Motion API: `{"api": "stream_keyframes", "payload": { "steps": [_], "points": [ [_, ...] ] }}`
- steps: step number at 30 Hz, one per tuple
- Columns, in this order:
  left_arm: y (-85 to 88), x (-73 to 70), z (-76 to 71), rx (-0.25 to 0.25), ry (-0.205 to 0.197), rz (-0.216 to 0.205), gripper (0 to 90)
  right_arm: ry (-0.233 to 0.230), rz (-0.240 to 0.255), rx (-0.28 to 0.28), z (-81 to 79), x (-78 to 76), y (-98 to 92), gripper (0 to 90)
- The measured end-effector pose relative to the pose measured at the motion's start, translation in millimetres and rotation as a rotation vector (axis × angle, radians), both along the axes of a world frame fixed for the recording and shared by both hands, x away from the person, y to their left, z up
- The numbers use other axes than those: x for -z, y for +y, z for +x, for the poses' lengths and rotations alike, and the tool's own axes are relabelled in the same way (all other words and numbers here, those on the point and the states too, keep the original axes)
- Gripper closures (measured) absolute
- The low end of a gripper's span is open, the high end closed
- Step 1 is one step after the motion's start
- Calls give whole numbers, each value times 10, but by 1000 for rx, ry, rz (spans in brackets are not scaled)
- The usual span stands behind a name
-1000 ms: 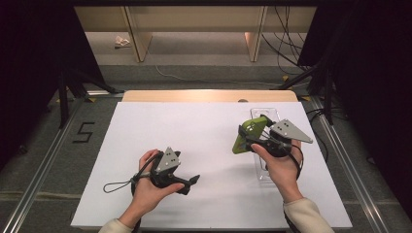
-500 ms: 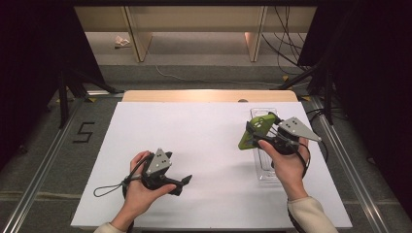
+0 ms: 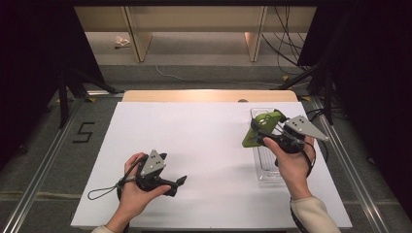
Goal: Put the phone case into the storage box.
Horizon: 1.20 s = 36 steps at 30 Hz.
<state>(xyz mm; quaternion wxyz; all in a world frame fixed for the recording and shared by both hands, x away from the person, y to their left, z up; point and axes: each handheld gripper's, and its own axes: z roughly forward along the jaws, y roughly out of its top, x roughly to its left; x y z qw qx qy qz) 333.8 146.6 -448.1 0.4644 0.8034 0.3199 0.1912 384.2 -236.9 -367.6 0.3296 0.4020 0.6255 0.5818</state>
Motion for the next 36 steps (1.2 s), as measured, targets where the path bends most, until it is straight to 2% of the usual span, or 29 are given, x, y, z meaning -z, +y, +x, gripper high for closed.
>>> {"api": "stream_keyframes", "payload": {
  "steps": [13,22,36],
  "points": [
    [116,-8,4,-27,-5,-21,0,-4,15,58,6,-77,-191,168],
    [274,-8,-1,-41,-12,-35,0,1,19,95,16,-94,-314,169],
    [362,23,-27,-61,-9,-41,0,21,5,119,35,-82,-366,169]
  ]
}}
